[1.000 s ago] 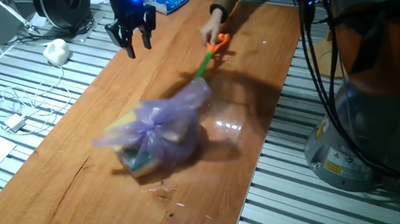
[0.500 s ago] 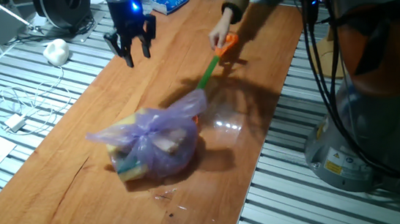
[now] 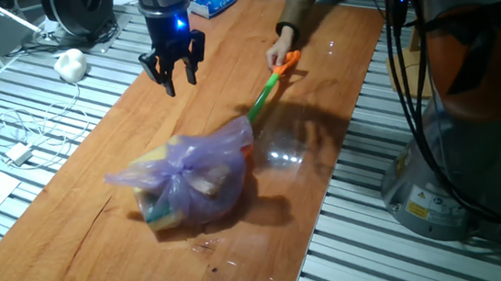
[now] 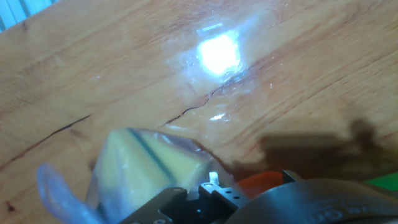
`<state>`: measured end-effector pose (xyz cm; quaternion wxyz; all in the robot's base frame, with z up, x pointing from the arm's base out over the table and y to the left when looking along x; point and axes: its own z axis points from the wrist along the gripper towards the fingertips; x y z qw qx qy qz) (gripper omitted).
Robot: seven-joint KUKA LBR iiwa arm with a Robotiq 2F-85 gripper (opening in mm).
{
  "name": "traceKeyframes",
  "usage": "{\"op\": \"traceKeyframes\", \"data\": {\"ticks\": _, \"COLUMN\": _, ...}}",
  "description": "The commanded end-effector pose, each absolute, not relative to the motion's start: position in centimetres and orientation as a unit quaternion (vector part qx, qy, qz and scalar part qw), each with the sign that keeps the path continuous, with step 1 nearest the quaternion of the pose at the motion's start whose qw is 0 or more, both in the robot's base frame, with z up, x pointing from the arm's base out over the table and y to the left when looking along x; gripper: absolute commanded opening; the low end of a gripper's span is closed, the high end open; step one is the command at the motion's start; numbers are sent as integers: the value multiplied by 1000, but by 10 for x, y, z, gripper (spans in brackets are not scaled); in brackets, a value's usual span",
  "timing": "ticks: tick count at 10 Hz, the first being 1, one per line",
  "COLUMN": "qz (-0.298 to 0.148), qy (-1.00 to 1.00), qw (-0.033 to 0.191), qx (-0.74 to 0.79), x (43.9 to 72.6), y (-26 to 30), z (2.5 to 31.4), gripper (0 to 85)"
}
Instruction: Pick up a bag of things
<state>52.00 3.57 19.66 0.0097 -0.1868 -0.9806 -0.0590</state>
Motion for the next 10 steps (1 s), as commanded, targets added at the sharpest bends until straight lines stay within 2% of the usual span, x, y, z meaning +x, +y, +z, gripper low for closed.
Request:
{"op": "traceKeyframes", "data": {"ticks": 1, "qz": -59, "qy": -981, "qw": 8, "qx": -183, "x": 521, "y": 34, "z": 195, "gripper": 680}}
{"op": "traceKeyframes", "data": {"ticks": 10, "qz": -56, "qy": -984, "qw": 5, "qx": -171, "x": 525, "y": 29, "z": 195, "gripper": 680}}
